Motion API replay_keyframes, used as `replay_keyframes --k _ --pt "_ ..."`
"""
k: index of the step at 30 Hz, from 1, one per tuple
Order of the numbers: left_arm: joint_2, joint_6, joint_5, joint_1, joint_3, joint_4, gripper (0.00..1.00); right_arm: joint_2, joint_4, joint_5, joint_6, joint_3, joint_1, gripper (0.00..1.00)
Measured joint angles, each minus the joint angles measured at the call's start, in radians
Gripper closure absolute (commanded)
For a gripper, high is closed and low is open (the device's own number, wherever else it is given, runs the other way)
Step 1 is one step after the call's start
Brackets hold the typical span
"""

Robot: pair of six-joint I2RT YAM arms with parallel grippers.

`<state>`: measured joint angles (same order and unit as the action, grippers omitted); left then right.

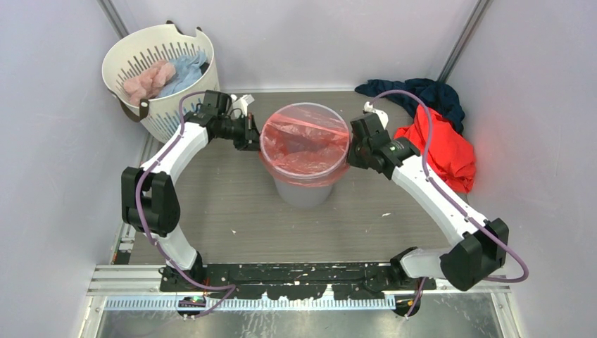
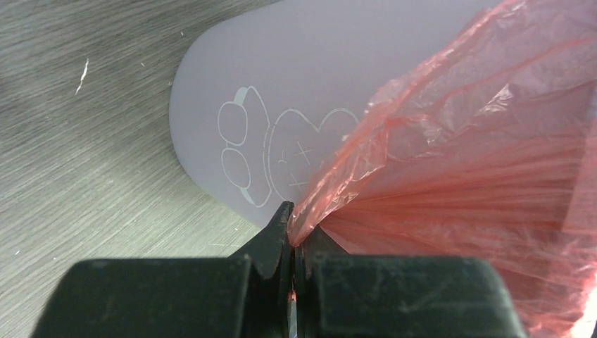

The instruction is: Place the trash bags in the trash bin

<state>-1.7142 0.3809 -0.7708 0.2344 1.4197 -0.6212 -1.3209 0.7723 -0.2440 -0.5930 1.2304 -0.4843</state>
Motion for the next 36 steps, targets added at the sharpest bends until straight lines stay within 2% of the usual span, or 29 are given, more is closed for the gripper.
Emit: replay_keyframes --k 11,20,21,22,23,25,29,33,36 --pt "0.017 -0.003 0.003 -0.002 -0.016 0.005 1.0 0.125 0.074 -0.017 -0.058 -0.07 -0.172 0.99" --pt "0.082 -0.026 0.026 -0.011 -0.084 0.031 0.99 0.181 0.153 -0.104 -0.153 -0.09 -0.425 0.99" --pt "0.095 -0.026 0.03 -0.011 -0.097 0.036 0.98 0.185 0.161 -0.108 -0.165 -0.093 -0.446 0.92" --pt "0.111 -0.026 0.034 -0.011 -0.114 0.04 0.95 0.188 0.169 -0.113 -0.174 -0.096 -0.46 0.8" --pt "0.122 -0.026 0.038 -0.012 -0.125 0.042 0.88 0.191 0.177 -0.121 -0.184 -0.097 -0.471 0.71" --pt "0.135 -0.026 0.047 -0.012 -0.135 0.042 0.81 0.196 0.197 -0.144 -0.206 -0.095 -0.478 0.59" --pt "0.137 -0.022 0.069 -0.01 -0.135 0.025 0.75 0.205 0.29 -0.219 -0.233 -0.074 -0.481 0.47" --pt "0.137 -0.016 0.092 0.002 -0.127 -0.009 0.68 0.22 0.351 -0.285 -0.234 -0.016 -0.482 0.42" --pt "0.137 -0.001 0.116 0.006 -0.112 -0.024 0.55 0.251 0.391 -0.325 -0.229 0.037 -0.482 0.39"
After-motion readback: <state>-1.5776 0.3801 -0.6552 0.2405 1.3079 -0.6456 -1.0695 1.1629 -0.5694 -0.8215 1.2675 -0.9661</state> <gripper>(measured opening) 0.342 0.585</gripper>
